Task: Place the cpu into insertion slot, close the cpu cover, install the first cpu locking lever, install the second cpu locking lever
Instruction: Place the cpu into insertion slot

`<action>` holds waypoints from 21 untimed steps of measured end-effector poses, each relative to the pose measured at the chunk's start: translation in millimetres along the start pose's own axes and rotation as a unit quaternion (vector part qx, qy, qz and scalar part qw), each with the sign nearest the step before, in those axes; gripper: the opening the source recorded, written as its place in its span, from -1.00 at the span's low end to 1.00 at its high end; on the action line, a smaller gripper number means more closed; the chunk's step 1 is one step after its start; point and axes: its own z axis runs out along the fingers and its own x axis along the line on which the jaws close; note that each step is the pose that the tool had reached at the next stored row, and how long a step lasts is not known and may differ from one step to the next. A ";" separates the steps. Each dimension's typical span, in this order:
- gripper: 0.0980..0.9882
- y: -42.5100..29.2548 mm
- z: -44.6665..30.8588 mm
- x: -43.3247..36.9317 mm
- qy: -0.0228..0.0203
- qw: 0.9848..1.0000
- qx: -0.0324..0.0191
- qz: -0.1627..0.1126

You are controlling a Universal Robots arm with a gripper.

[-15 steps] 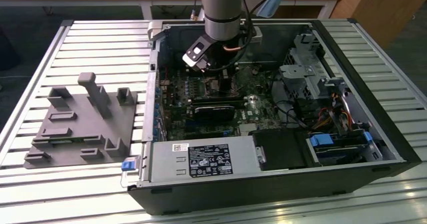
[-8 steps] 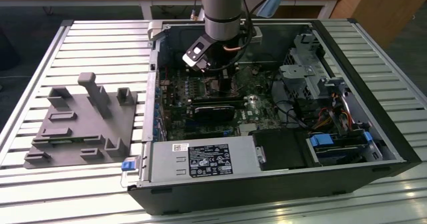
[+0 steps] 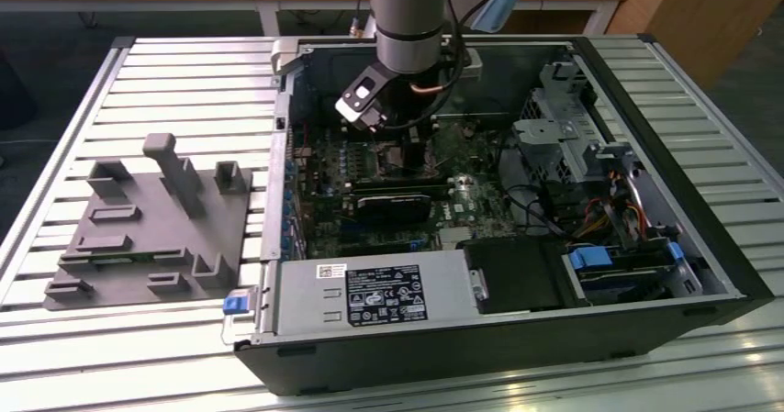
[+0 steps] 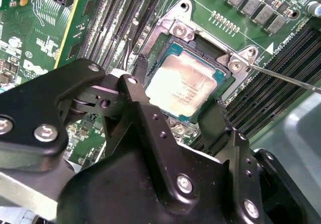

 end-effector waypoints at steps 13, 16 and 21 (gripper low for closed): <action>0.29 0.9 -12.5 -0.3 0.002 1.000 0.000 0.000; 0.00 1.2 -15.4 -0.4 0.005 1.000 0.000 0.000; -0.38 1.3 -17.8 -0.5 0.020 1.000 0.001 0.002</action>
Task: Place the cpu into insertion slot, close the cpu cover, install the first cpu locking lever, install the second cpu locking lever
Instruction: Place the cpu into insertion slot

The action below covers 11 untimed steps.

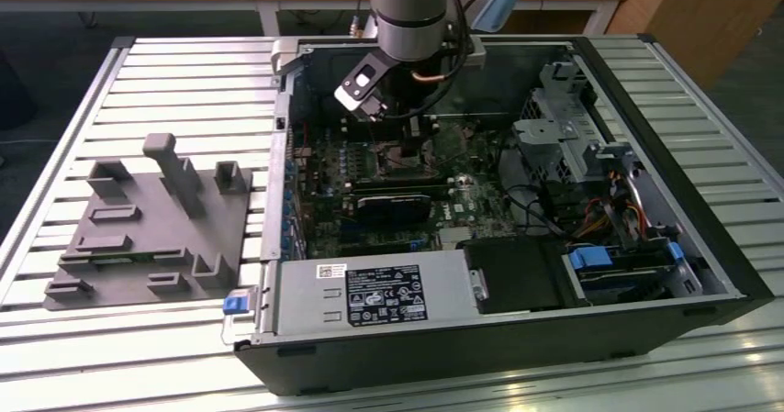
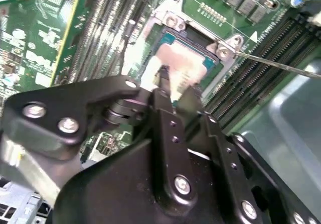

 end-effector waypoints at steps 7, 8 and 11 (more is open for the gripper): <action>-0.98 0.5 -2.5 0.1 0.003 1.000 0.003 0.000; -0.98 0.5 -2.7 0.1 0.003 1.000 0.003 0.001; -0.98 0.6 -3.5 0.0 0.003 1.000 0.004 0.001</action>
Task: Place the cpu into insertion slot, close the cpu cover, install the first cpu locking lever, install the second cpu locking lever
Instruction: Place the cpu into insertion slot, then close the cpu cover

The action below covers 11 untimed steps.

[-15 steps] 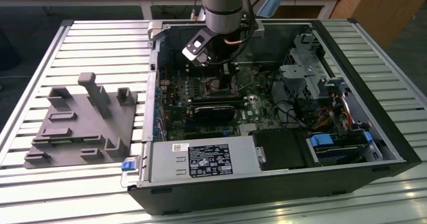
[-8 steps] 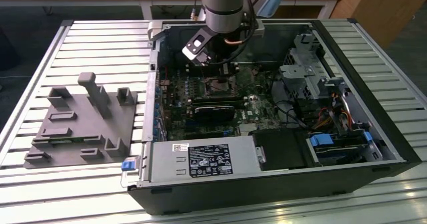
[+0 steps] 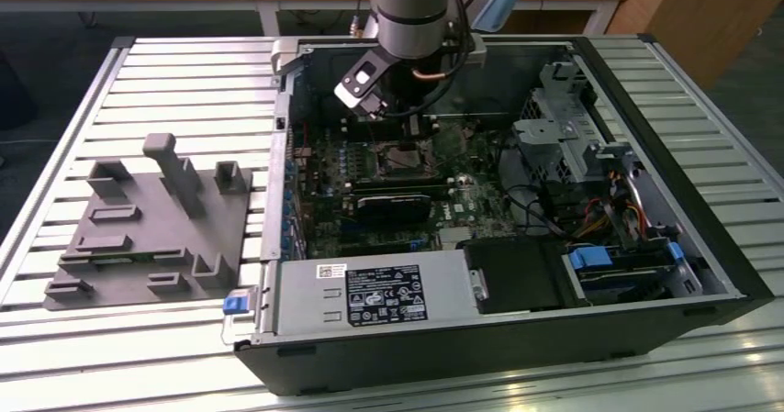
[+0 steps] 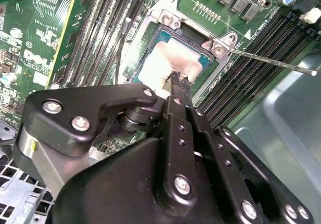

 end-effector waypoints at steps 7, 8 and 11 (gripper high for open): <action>-0.98 0.5 -1.9 0.0 0.000 1.000 0.003 0.000; -0.98 0.6 -2.3 0.0 0.000 1.000 0.003 0.000; -0.98 0.8 -4.3 0.1 0.000 1.000 0.004 0.000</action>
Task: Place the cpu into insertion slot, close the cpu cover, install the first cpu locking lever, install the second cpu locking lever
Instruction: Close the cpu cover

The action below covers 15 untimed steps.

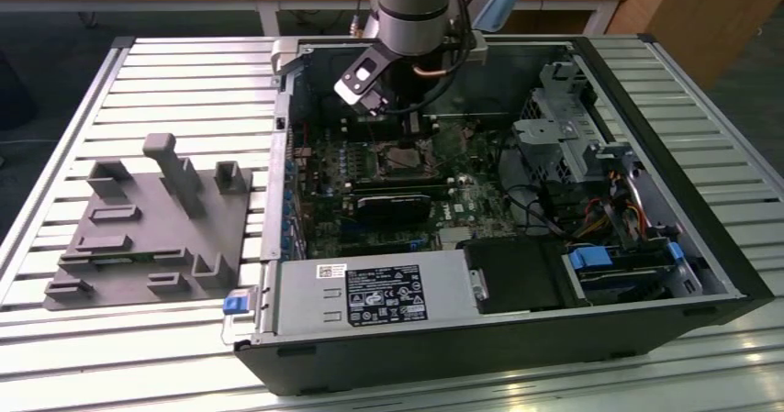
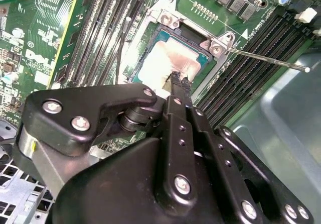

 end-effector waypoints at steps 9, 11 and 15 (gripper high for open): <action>-0.98 0.6 -11.4 0.2 0.000 1.000 0.001 0.000; -0.98 0.8 -15.1 0.3 0.000 1.000 0.001 0.000; -0.98 1.3 -23.6 0.5 0.000 1.000 0.002 0.000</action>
